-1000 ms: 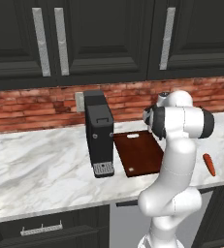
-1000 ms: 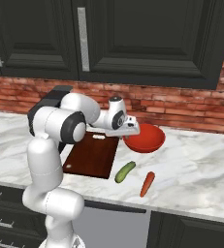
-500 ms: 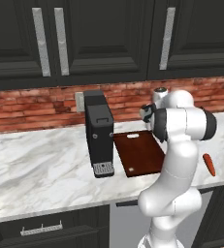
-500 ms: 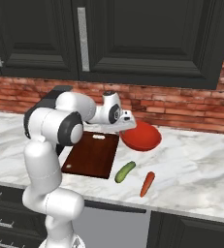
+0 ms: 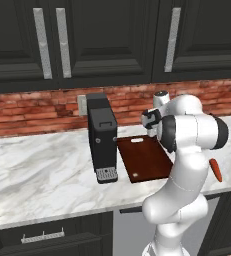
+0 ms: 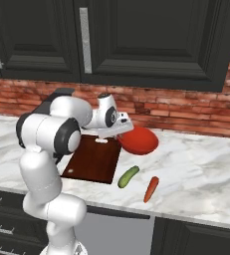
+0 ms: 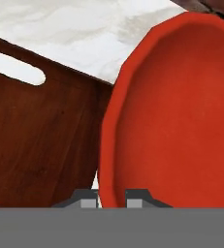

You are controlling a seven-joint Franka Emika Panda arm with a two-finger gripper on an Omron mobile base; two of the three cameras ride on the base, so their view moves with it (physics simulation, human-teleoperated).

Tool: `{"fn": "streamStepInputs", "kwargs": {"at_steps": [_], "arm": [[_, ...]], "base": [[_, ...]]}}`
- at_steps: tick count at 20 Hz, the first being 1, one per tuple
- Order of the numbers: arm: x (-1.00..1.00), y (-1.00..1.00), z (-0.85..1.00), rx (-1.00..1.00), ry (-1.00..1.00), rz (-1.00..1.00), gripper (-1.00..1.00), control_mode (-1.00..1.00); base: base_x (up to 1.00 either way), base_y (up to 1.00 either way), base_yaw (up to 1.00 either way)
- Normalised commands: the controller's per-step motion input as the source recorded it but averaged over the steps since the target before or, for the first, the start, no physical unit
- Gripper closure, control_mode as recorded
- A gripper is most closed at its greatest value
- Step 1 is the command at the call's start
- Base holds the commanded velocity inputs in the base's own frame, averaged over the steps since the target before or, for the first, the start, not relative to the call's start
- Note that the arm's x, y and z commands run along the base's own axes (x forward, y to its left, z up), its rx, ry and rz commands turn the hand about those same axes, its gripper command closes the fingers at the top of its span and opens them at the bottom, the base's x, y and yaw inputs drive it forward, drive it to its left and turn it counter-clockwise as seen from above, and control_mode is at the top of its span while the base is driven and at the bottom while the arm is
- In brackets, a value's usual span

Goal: Place the two vegetables and bowl onto the tray for setting up a vegetable dip station.

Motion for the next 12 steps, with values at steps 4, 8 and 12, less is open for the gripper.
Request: {"fn": "streamStepInputs", "kwargs": {"at_steps": [4, 8, 12], "arm": [[-0.32, 0.36, 0.05, -0.06, 0.0, 0.13, 1.0, -1.0], [-0.38, 0.3, 0.2, -0.07, -0.06, 0.11, 1.0, -1.0], [-0.38, 0.28, 0.35, -0.1, -0.09, 0.11, 1.0, -1.0]], "base": [[0.0, 0.0, 0.0], [0.0, 0.0, 0.0], [0.0, 0.0, 0.0]]}}
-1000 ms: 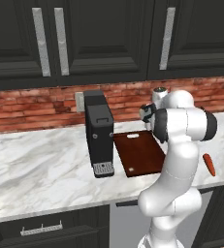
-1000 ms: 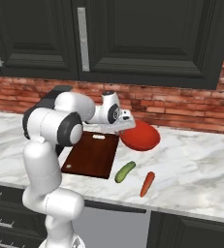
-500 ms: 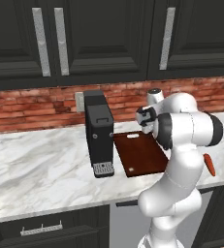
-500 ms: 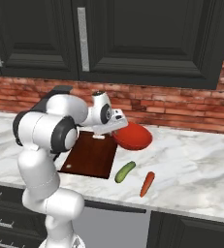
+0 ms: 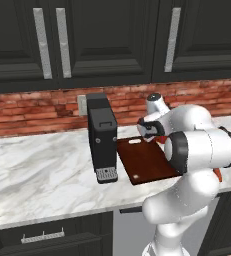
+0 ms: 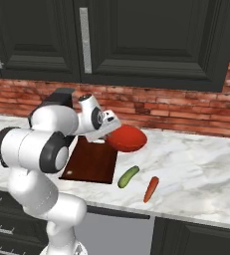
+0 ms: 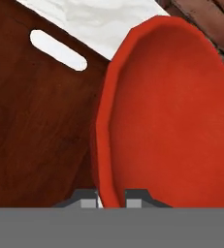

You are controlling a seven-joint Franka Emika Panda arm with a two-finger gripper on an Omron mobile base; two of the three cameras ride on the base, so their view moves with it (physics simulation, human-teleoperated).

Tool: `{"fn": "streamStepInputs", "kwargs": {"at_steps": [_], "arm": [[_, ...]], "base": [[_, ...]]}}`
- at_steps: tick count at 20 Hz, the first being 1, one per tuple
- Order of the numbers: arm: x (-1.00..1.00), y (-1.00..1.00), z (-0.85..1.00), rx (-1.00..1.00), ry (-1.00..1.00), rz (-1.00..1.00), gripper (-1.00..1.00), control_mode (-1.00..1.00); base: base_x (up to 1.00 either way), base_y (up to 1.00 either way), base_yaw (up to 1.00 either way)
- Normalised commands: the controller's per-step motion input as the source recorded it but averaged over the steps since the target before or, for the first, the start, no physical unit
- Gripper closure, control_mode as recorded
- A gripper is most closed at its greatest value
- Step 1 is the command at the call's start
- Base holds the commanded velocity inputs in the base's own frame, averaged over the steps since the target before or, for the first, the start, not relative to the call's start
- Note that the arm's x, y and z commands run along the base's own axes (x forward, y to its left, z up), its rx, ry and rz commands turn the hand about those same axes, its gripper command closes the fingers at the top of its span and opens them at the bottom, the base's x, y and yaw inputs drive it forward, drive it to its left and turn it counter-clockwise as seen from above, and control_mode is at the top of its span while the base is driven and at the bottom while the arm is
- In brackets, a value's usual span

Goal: Place the two vegetables and bowl onto the tray for setting up a vegetable dip station.

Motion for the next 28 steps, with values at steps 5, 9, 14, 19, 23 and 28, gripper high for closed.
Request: {"fn": "streamStepInputs", "kwargs": {"at_steps": [5, 9, 14, 19, 23, 28], "arm": [[-0.37, 0.24, 0.24, -0.08, -0.18, 0.09, 1.0, -1.0], [-0.42, 0.14, 0.28, -0.03, -0.17, 0.05, 1.0, -1.0], [-0.29, 0.29, 0.08, 0.0, -0.02, 0.01, 1.0, -1.0], [-0.2, 0.46, 0.47, 0.0, 0.03, 0.0, 1.0, -1.0], [-0.02, 0.45, 0.4, -0.01, 0.14, 0.07, 1.0, -1.0], [0.0, 0.12, -0.2, 0.0, 0.11, 0.09, 1.0, -1.0]], "base": [[0.0, 0.0, 0.0], [0.0, 0.0, 0.0], [0.0, 0.0, 0.0], [0.0, 0.0, 0.0], [0.0, 0.0, 0.0], [0.0, 0.0, 0.0]]}}
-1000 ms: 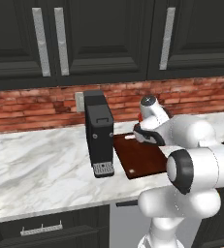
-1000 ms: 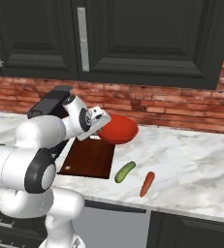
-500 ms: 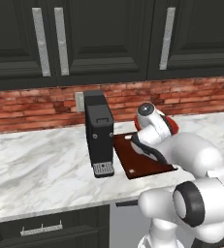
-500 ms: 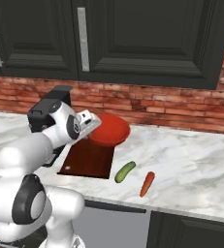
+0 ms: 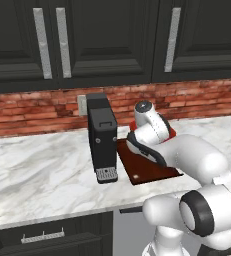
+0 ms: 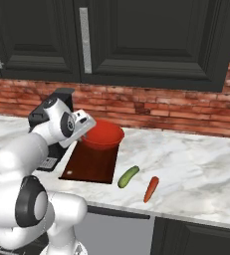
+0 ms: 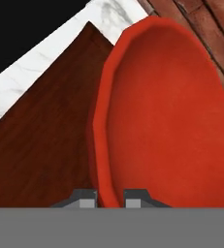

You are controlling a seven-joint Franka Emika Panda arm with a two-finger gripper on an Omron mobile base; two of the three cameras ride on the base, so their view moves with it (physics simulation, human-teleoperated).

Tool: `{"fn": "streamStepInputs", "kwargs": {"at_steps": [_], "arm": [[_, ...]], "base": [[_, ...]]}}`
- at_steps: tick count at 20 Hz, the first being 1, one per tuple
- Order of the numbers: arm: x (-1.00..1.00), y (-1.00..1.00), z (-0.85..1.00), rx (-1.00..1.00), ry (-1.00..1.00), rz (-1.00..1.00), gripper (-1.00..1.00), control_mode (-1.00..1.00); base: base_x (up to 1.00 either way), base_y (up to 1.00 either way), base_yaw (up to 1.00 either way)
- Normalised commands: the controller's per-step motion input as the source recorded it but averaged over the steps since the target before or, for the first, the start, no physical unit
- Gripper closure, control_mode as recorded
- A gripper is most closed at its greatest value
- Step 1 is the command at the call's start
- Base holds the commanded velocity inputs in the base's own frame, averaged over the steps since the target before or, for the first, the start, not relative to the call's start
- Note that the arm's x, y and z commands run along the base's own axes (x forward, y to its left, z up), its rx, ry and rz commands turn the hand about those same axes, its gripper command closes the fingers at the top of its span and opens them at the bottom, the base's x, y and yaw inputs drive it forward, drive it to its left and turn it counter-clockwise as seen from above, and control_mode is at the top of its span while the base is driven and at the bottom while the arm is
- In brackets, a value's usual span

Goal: Place the two vegetables and bowl onto the tray for setting up a vegetable dip station.

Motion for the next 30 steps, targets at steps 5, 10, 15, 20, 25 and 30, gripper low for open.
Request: {"fn": "streamStepInputs", "kwargs": {"at_steps": [5, 10, 15, 20, 25, 30], "arm": [[0.02, 0.0, -0.14, 0.0, 0.01, 0.05, 1.0, -1.0], [0.02, 0.0, -0.02, 0.0, 0.0, 0.0, 1.0, -1.0], [0.0, 0.02, -0.15, -0.03, 0.0, 0.01, 1.0, -1.0], [0.01, 0.19, -0.14, -0.05, -0.05, 0.0, 1.0, -1.0], [0.05, 0.22, -0.11, 0.0, 0.0, 0.0, 1.0, -1.0], [0.08, 0.05, -0.06, 0.0, 0.01, 0.0, 1.0, -1.0]], "base": [[0.0, 0.0, 0.0], [0.0, 0.0, 0.0], [0.0, 0.0, 0.0], [0.0, 0.0, 0.0], [0.0, 0.0, 0.0], [0.0, 0.0, 0.0]]}}
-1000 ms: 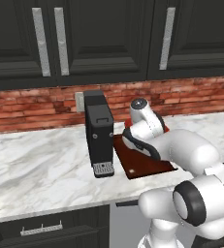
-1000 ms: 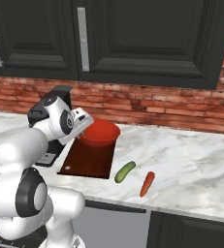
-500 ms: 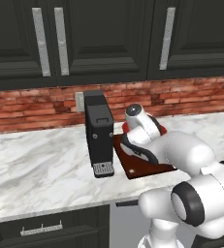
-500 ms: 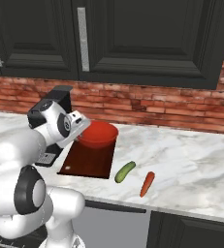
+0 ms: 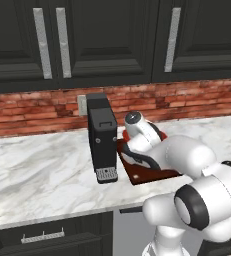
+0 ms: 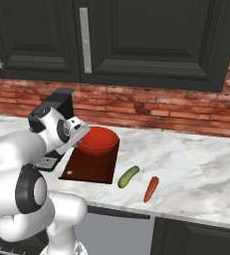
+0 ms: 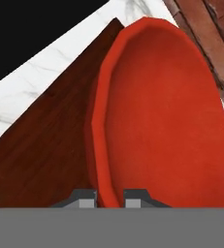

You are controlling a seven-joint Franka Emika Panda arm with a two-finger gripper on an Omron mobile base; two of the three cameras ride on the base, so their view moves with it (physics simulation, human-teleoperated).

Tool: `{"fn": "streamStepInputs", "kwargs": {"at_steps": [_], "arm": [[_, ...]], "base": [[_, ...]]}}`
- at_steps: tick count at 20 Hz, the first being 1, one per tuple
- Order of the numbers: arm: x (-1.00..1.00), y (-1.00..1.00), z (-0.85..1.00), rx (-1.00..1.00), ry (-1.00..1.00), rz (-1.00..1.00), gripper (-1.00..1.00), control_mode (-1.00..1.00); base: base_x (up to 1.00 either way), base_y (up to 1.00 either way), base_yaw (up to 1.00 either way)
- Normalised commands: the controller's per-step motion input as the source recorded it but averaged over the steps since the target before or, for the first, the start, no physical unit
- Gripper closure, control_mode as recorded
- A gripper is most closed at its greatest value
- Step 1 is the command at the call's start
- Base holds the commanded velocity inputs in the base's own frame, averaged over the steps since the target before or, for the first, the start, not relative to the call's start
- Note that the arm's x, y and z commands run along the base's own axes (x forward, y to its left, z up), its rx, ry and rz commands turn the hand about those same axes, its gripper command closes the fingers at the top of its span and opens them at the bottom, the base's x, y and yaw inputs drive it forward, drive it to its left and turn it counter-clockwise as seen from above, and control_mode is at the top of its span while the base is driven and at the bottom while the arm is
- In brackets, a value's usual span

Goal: Place the two vegetables and bowl onto the tray for setting up a vegetable dip station.

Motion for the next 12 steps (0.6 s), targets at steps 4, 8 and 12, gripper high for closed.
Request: {"fn": "streamStepInputs", "kwargs": {"at_steps": [4, 8, 12], "arm": [[0.23, 0.0, -0.08, 0.0, -0.03, 0.0, 1.0, -1.0], [0.17, 0.0, -0.14, 0.0, -0.03, 0.0, 1.0, -1.0], [0.11, 0.0, -0.17, 0.0, -0.01, 0.0, 1.0, -1.0]], "base": [[0.0, 0.0, 0.0], [0.0, 0.0, 0.0], [0.0, 0.0, 0.0]]}}
